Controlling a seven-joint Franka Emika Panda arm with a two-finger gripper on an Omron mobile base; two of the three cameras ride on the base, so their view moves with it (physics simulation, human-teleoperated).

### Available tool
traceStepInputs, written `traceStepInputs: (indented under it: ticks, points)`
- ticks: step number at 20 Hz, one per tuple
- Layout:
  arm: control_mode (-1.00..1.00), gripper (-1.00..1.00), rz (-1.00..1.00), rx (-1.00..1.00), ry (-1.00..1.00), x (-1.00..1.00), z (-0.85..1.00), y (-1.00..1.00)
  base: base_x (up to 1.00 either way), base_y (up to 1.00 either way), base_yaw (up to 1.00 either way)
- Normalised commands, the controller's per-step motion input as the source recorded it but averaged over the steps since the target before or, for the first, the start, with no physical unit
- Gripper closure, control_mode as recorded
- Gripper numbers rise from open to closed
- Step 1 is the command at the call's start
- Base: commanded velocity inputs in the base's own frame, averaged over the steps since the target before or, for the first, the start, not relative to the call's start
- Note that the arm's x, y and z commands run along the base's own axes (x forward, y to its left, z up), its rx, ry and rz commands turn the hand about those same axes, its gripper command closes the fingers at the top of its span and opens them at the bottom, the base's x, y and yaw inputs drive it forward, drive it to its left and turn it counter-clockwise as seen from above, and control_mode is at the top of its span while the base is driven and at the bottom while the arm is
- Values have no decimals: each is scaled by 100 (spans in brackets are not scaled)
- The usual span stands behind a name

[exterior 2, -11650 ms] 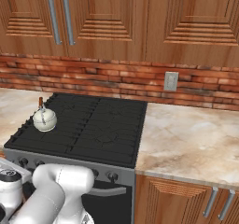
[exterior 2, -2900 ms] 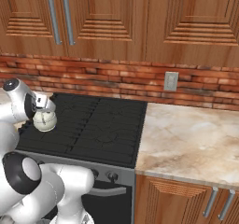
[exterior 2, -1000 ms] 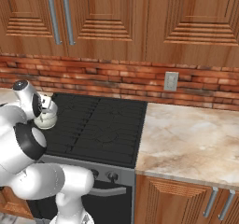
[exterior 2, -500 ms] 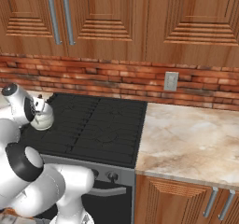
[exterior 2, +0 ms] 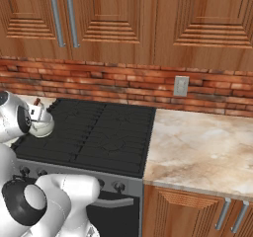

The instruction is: The kettle is done boiling. Turn off the stove, then wait for 300 timesteps before moving the kettle to the dining table.

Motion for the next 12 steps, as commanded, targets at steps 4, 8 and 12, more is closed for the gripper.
traceStepInputs:
  ticks: [4,8,12]
  points:
    - [-100,100,-2,0,0,-28,38,-14,0,0,0]
    - [-100,100,-2,0,0,-31,41,-12,0,0,0]
    - [-100,100,-3,0,0,-26,51,-4,0,0,0]
